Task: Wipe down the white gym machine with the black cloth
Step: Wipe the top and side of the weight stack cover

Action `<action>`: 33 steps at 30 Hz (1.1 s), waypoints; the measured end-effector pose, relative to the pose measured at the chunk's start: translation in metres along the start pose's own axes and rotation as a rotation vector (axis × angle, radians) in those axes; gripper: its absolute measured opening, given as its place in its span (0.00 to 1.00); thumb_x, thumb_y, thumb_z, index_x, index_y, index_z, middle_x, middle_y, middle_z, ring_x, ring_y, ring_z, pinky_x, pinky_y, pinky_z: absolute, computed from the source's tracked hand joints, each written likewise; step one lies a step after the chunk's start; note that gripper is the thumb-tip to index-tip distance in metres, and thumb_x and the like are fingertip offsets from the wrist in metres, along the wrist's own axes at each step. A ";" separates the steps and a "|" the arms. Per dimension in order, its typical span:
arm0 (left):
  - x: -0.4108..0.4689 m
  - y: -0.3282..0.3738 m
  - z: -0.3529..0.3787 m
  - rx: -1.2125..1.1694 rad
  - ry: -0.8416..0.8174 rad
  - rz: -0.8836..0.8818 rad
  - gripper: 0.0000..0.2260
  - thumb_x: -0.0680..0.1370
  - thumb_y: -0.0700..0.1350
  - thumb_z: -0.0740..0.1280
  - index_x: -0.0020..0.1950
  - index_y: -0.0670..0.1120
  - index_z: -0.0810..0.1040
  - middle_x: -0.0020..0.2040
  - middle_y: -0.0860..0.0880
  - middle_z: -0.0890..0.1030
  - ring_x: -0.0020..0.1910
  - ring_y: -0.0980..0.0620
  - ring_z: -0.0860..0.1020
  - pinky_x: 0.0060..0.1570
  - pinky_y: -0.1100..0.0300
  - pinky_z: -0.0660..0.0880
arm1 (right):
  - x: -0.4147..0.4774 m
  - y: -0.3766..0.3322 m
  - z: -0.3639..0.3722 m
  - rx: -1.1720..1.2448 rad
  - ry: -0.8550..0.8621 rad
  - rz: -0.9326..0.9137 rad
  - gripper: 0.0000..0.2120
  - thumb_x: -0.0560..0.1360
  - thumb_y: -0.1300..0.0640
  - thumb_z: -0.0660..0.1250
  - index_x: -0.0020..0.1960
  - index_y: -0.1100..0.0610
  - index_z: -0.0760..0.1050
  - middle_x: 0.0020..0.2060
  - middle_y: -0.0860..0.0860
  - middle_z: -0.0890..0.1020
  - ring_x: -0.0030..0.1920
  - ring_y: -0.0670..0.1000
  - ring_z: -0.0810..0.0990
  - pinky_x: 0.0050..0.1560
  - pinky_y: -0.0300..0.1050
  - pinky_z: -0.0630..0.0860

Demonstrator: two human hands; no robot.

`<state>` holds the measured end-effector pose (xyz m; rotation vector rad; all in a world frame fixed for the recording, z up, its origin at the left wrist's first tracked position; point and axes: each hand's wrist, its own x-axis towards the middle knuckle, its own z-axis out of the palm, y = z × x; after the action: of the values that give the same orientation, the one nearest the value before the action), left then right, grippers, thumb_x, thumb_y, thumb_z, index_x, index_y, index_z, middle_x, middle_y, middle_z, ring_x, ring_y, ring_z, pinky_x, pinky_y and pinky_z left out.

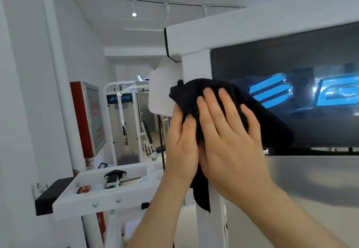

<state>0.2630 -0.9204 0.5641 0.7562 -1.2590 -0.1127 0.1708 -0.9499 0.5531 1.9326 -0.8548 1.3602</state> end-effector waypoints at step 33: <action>-0.068 -0.062 0.032 0.870 0.160 0.465 0.20 0.84 0.43 0.50 0.74 0.36 0.65 0.76 0.42 0.62 0.77 0.44 0.57 0.77 0.49 0.49 | -0.109 0.036 -0.005 0.045 -0.174 0.098 0.30 0.77 0.52 0.60 0.79 0.46 0.57 0.79 0.52 0.58 0.79 0.53 0.55 0.73 0.57 0.54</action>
<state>0.2313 -0.9492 0.4767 1.1485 -1.2850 0.9094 0.1109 -0.9504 0.4548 2.0910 -1.0219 1.2902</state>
